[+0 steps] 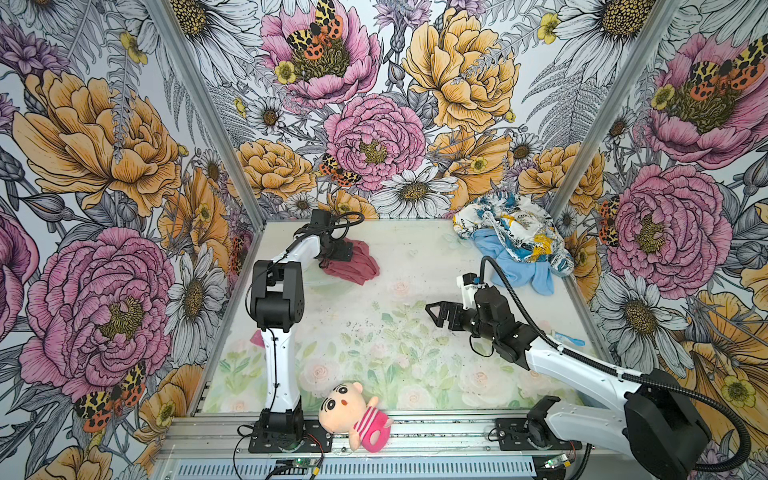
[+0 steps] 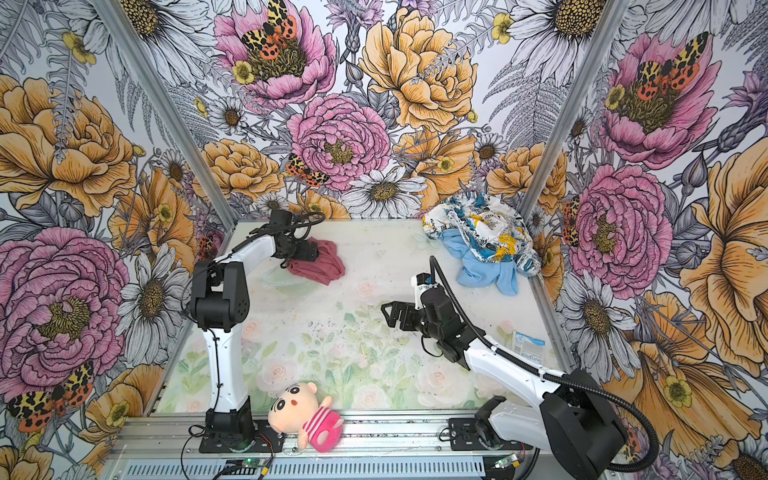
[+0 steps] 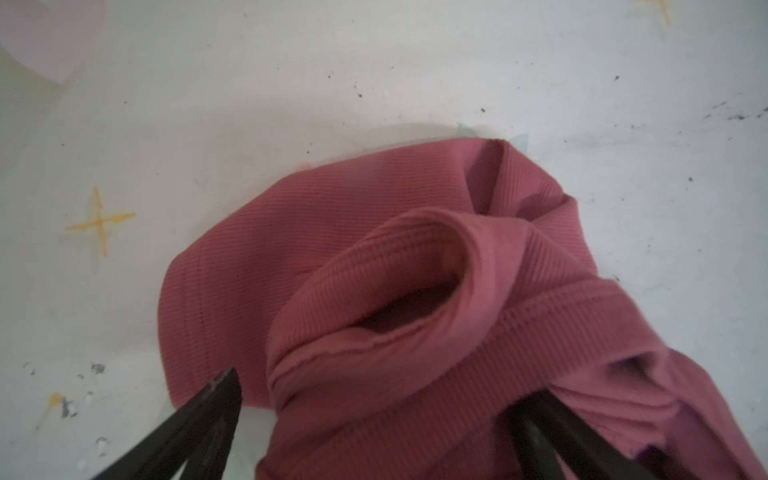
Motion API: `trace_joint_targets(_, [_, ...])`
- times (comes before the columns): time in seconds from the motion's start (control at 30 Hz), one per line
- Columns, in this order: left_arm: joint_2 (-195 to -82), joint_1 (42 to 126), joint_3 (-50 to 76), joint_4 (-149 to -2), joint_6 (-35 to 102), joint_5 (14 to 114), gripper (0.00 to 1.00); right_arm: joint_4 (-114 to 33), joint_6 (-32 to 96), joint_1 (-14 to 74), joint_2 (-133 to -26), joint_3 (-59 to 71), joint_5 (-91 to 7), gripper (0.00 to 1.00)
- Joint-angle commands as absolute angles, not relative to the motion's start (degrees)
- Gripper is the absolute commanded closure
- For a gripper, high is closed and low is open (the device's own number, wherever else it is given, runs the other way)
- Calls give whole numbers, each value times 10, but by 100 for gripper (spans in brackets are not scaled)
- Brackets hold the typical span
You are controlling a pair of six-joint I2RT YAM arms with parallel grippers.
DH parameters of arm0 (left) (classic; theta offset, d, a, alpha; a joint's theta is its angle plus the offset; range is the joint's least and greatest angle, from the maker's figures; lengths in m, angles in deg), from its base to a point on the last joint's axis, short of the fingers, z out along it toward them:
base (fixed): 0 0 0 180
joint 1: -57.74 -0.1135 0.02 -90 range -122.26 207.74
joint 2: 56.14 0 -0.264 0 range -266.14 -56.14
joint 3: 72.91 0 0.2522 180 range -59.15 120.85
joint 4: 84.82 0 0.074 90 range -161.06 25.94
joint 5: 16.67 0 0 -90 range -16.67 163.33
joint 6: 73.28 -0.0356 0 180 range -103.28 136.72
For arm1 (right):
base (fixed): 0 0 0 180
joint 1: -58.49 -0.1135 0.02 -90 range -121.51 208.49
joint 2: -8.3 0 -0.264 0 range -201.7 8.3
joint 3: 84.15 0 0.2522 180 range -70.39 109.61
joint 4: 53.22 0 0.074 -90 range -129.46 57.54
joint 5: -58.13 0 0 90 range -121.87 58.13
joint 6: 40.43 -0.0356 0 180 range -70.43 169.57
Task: Pick out a specific cloth from the pile
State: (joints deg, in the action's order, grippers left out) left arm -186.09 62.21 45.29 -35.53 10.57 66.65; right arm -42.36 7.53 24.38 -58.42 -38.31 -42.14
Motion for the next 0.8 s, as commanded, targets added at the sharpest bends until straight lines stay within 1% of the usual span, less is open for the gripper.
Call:
trace_joint_targets(0.0, [-1911, 618, 504, -306, 111, 652, 1, -395, 91, 242, -562, -362, -405, 0])
trace_joint_targets(0.2, [-1963, 614, 572, -242, 119, 638, 1, -387, 92, 242, -546, -355, -394, 0])
trace_joint_targets(0.23, [-1975, 613, 592, -216, 118, 629, 1, -385, 93, 242, -546, -353, -392, 0])
trace_joint_targets(0.3, [-1981, 612, 594, -203, 123, 599, 1, -385, 93, 242, -546, -348, -387, 1])
trace_joint_targets(0.33, [-1984, 612, 593, -199, 129, 585, 6, -386, 92, 242, -545, -346, -386, 0])
trace_joint_targets(0.37, [-1987, 612, 598, -193, 133, 587, 6, -387, 91, 242, -545, -346, -386, 1])
trace_joint_targets(0.4, [-1985, 612, 601, -188, 134, 586, 13, -387, 90, 242, -546, -345, -386, 1])
trace_joint_targets(0.43, [-1986, 614, 610, -176, 134, 593, 28, -387, 90, 242, -545, -344, -386, 0])
trace_joint_targets(0.47, [-1984, 615, 618, -168, 138, 622, 40, -386, 90, 242, -545, -344, -386, 0])
trace_joint_targets(0.5, [-1976, 619, 616, -166, 137, 645, 43, -386, 91, 242, -544, -345, -386, 1])
trace_joint_targets(0.53, [-1969, 618, 610, -167, 134, 649, 43, -386, 92, 242, -542, -346, -386, 1])
trace_joint_targets(0.57, [-1966, 617, 607, -167, 134, 646, 46, -386, 92, 242, -542, -348, -386, 0])
trace_joint_targets(0.6, [-1964, 615, 605, -166, 136, 639, 62, -386, 93, 242, -542, -348, -385, 0])
trace_joint_targets(0.63, [-1964, 614, 602, -167, 137, 641, 90, -385, 95, 242, -543, -348, -386, 1])
trace_joint_targets(0.67, [-1965, 615, 600, -166, 138, 651, 100, -384, 96, 242, -543, -347, -388, 0])
trace_joint_targets(0.77, [-1958, 616, 595, -167, 124, 677, 100, -383, 94, 242, -538, -349, -392, 0])
